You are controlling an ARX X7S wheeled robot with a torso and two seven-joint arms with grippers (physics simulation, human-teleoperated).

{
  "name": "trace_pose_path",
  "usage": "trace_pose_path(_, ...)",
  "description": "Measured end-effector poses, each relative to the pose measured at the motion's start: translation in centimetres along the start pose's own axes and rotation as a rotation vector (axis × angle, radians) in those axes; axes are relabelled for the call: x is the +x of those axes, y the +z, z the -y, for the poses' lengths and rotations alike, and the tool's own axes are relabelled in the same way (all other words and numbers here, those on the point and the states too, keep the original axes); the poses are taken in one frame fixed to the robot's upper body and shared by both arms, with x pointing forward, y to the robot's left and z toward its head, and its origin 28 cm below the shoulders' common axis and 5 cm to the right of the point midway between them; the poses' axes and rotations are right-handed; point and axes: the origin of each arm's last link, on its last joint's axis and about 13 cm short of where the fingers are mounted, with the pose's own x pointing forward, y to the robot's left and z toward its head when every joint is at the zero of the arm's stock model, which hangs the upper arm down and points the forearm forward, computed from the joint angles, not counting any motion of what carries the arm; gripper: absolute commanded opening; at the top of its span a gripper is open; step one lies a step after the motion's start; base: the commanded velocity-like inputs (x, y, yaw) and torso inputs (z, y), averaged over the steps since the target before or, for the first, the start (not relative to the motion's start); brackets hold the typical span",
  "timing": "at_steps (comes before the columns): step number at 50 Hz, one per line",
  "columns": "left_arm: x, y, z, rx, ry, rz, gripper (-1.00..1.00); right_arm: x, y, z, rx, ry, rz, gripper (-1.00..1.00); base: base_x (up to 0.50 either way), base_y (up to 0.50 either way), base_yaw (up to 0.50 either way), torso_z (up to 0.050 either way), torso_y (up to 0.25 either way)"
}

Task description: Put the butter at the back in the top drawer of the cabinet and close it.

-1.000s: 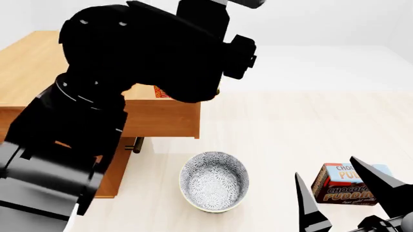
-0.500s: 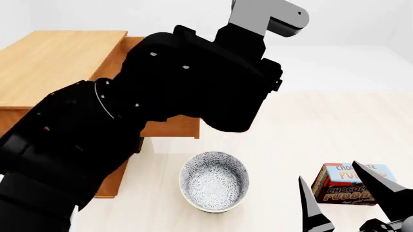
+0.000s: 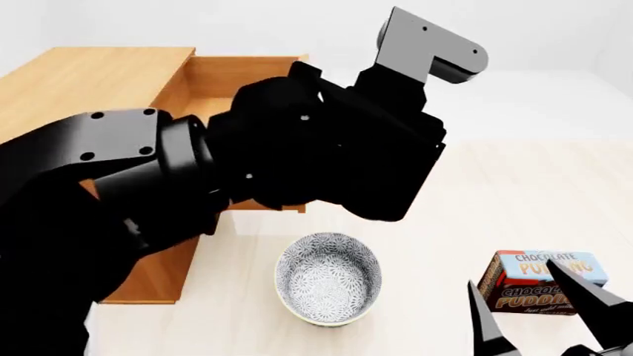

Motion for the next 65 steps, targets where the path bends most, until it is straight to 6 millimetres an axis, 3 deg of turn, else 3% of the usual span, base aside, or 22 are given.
trace_pose_path(26, 1.1, -1.5, 0.7, 0.003, -0.002, -0.027, 1.00, -0.3, 0.2, -0.4, 0.003, -0.007, -0.002, 1.00, 0.00, 0.00, 0.00, 0.000, 0.000)
trace_pose_path(47, 2.2, -3.1, 1.1, 0.018, 0.002, -0.061, 1.00, -0.5, 2.1, -1.7, 0.010, -0.013, -0.004, 1.00, 0.00, 0.00, 0.00, 0.000, 0.000)
trace_pose_path(65, 2.6, -4.0, 1.4, 0.020, -0.008, -0.077, 1.00, -0.5, 2.1, -1.7, 0.014, -0.015, -0.007, 1.00, 0.00, 0.00, 0.00, 0.000, 0.000)
